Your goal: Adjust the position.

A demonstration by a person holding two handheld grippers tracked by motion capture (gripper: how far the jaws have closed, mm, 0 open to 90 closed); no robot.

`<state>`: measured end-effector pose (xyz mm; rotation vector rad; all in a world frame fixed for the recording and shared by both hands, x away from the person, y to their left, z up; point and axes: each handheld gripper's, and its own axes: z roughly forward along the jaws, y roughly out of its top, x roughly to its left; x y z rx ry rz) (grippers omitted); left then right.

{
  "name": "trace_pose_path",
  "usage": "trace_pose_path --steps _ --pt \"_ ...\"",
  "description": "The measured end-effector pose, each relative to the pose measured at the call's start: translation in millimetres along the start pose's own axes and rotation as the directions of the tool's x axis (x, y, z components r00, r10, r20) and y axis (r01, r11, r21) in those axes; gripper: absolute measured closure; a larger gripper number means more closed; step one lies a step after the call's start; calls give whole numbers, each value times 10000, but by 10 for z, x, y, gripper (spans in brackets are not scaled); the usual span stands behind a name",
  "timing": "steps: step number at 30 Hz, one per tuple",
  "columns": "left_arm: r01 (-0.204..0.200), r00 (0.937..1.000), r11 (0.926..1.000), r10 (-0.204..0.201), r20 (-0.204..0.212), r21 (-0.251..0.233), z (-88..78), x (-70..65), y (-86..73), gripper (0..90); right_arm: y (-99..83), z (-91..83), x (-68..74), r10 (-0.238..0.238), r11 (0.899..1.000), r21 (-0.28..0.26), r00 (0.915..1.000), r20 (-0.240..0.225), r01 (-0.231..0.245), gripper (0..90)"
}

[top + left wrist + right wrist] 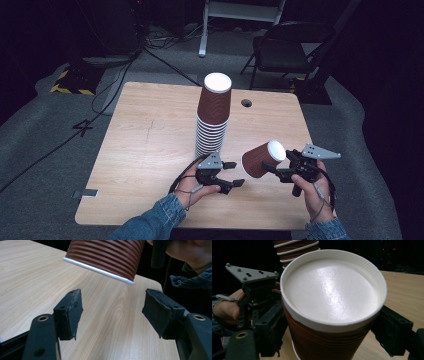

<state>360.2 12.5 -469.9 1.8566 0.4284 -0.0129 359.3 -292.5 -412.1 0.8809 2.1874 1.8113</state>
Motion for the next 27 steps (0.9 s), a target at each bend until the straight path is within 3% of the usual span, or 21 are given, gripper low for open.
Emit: trace_pose_path --steps 5,11,21,23,27 --pt "162 9996 9999 -163 211 48 71 13 -4 334 -12 53 34 -61 9999 112 9998 -213 64 199" --pt "-51 9989 9994 36 459 328 135 18 -12 412 -30 108 57 -99 9997 239 9988 -482 110 199" --pt "-266 9964 9995 276 806 -140 169 1 -7 415 -53 157 79 -54 9988 489 9983 -575 82 199" --pt "-80 9950 10000 76 999 35 179 -3 -13 409 -63 175 87 -87 9981 604 9980 -619 125 198" --pt "-222 9949 9992 188 988 334 173 8 -23 444 -71 190 89 -90 9975 696 9979 -647 135 198"
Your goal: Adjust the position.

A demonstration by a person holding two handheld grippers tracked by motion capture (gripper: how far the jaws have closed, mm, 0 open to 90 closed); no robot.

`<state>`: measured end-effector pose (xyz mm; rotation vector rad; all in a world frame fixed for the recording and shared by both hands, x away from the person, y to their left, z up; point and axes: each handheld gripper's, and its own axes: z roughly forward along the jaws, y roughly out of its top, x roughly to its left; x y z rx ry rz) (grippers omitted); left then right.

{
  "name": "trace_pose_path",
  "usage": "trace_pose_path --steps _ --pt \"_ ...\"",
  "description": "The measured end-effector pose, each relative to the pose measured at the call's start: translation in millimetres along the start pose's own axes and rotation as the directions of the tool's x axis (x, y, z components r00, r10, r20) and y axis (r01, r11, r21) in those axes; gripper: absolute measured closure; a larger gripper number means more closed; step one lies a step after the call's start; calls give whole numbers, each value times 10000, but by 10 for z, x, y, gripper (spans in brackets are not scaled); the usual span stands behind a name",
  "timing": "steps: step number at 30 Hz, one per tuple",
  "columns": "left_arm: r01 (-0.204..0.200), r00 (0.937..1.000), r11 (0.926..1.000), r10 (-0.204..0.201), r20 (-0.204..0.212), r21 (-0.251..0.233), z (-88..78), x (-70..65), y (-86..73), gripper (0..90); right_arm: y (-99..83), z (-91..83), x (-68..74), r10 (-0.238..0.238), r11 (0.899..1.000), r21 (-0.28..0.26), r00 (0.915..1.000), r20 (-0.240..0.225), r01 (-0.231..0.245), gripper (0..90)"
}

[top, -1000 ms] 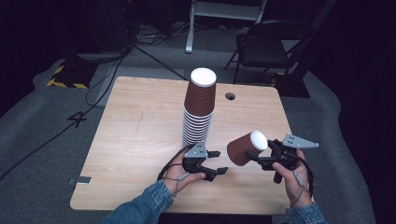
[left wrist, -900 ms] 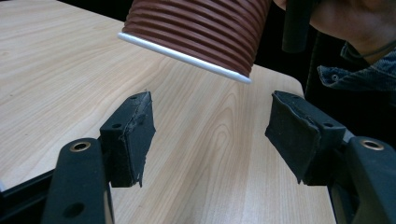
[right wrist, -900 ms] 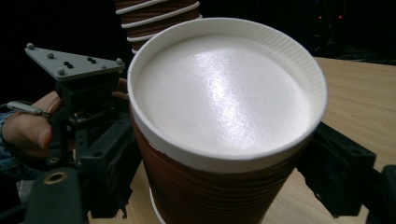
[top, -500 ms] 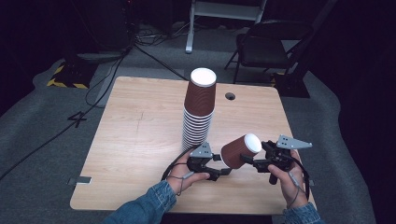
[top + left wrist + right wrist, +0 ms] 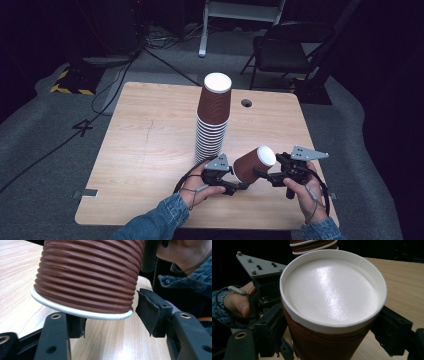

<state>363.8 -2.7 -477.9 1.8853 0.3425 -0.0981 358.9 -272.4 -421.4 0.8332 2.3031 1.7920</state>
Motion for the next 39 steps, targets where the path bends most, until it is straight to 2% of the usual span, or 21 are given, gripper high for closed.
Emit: trace_pose_path --steps 3,6,10,14,18,21,29,32,36,39 --pt "176 9998 9998 -175 124 -65 -4 9 -6 493 0 -1 2 31 10000 -13 10000 -34 -31 199" --pt "368 9984 9991 -358 449 -224 0 3 -5 529 -1 3 5 42 10000 -26 9999 -118 -42 199" --pt "214 9982 9992 -195 572 -328 1 -17 6 582 -17 54 22 81 9999 144 9994 -349 -76 199" --pt "279 9977 9996 -278 616 -3 -10 -15 0 676 -15 62 25 98 9997 237 9992 -384 -89 199" --pt "154 9983 9999 -157 567 55 -19 -21 4 735 -14 61 21 206 9995 266 9986 -497 -193 200" --pt "96 9984 9999 -101 551 81 -18 -31 -2 742 -14 62 20 251 9993 302 9984 -501 -236 200" --pt "-411 9963 9990 423 742 -168 -28 -52 13 771 -6 46 11 489 9984 327 9967 -642 -469 199" --pt "-438 9956 9988 456 820 -238 -40 -58 20 784 -2 35 1 667 9972 389 9954 -688 -641 195" --pt "-528 9950 9981 553 836 -320 -62 -72 35 808 -4 20 -2 708 9950 742 9960 -546 -666 179" --pt "-627 9945 9978 641 827 -193 -77 -76 41 816 3 6 -5 736 9949 727 9964 -424 -704 165"
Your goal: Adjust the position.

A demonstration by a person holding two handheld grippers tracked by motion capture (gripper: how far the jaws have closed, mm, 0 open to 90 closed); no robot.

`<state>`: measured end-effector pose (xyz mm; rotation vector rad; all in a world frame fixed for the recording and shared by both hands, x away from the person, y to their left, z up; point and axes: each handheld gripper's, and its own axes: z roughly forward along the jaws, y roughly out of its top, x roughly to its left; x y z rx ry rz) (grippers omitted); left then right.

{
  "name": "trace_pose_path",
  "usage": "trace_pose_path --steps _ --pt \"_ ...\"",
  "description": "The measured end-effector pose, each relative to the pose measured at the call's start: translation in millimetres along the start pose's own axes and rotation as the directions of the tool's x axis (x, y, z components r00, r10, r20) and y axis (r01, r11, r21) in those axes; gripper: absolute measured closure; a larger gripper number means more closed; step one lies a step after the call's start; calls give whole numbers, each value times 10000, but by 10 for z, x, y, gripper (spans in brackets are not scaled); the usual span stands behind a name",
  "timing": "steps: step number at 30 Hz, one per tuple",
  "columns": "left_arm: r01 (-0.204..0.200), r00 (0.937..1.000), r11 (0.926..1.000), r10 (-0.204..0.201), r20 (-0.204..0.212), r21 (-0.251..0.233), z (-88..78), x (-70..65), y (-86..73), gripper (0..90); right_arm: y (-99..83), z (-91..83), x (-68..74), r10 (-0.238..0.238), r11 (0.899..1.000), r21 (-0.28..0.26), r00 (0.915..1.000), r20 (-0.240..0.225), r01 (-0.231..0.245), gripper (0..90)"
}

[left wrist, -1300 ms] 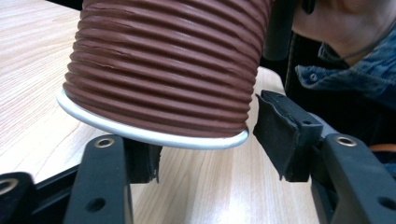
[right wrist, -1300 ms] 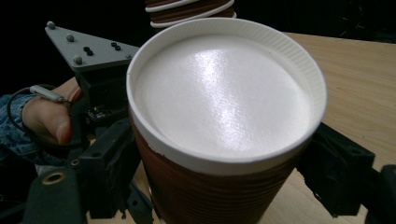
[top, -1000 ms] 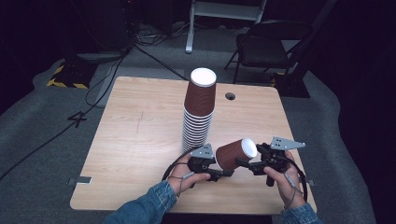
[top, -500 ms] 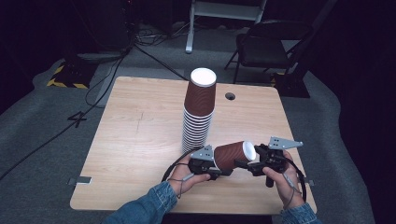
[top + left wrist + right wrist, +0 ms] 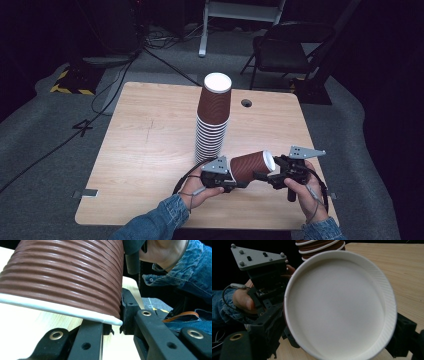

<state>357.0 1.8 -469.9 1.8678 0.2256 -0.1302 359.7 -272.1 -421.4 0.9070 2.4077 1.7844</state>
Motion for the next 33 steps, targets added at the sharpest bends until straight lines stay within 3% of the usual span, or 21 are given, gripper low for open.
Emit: trace_pose_path --steps 10,16,20,22,30,31,33 --pt "-249 9997 9987 251 -26 441 -34 -15 25 824 43 -110 -20 11 9998 -208 10000 99 -9 160" --pt "-540 9984 9938 554 -116 971 -72 -26 53 824 135 -232 -9 -92 9998 -194 9997 225 96 160" --pt "-695 9974 9886 716 -109 1336 -102 -41 81 825 263 -313 12 -381 9992 121 9983 434 376 162" --pt "-704 9973 9842 727 -81 1626 -109 -43 90 824 289 -322 19 -450 9988 233 9979 465 440 163" --pt "-923 9940 9513 1056 -295 2942 -196 -69 198 825 446 -374 69 -892 9919 966 9941 619 830 186" --pt "-923 9940 9513 1056 -295 2942 -196 -69 198 825 459 -380 77 -934 9908 1037 9936 632 865 189" --pt "-930 9938 9360 1081 -260 3395 -221 -84 240 825 484 -386 88 -1011 9888 1165 9928 646 931 190"
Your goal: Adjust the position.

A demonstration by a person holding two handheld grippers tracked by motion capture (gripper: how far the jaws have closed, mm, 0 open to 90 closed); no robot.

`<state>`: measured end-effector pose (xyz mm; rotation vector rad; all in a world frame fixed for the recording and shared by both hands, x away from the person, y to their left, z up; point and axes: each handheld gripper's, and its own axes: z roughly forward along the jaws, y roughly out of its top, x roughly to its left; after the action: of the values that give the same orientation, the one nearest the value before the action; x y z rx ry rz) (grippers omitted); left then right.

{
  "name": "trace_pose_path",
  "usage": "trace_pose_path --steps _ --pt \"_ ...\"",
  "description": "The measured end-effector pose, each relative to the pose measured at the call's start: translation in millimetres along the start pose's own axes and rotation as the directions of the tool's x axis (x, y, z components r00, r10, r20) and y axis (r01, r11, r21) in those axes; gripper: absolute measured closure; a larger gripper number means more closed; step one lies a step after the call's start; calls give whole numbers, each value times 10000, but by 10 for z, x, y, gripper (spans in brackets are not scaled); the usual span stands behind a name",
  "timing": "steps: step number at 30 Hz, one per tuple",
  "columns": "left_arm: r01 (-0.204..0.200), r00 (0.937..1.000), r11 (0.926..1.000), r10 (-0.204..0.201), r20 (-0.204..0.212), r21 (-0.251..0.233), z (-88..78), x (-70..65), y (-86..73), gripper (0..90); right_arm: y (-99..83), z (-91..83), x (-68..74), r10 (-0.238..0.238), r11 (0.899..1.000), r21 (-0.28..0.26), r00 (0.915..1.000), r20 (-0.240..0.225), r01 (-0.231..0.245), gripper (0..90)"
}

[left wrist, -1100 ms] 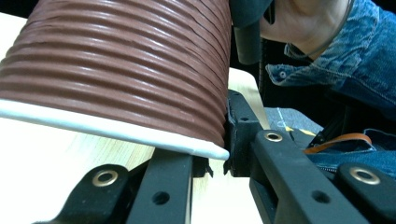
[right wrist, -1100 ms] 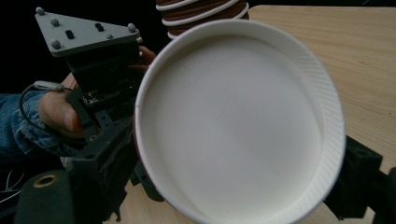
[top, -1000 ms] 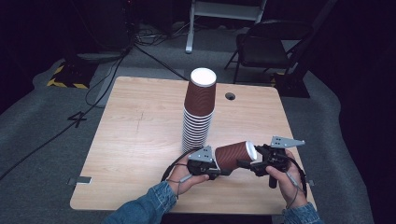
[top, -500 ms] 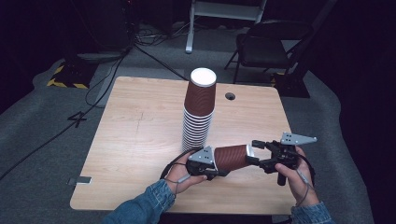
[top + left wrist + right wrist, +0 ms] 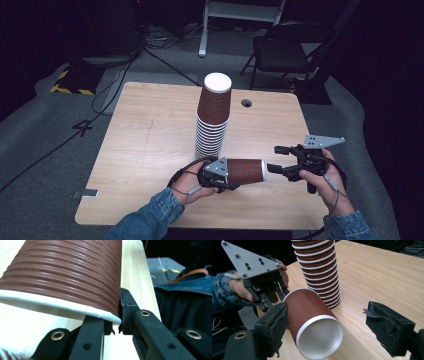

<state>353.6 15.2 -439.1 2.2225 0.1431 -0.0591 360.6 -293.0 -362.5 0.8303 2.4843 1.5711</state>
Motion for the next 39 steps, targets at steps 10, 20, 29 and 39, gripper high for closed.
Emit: trace_pose_path --steps 10,20,29,39 --pt "-633 9962 9887 545 677 1358 -102 -45 141 825 148 18 80 -462 9946 932 9989 -48 465 189" --pt "-1334 9893 9724 1193 835 1913 -159 -55 226 825 312 139 138 -756 9736 2142 9968 -245 791 169" --pt "-1421 9873 9687 1238 998 2033 -128 -54 224 825 467 307 156 -765 9464 3111 9961 -443 865 162" --pt "-1525 9855 9637 1316 1071 2190 -83 -62 228 826 492 471 187 -757 9183 3828 9939 -796 1006 164"
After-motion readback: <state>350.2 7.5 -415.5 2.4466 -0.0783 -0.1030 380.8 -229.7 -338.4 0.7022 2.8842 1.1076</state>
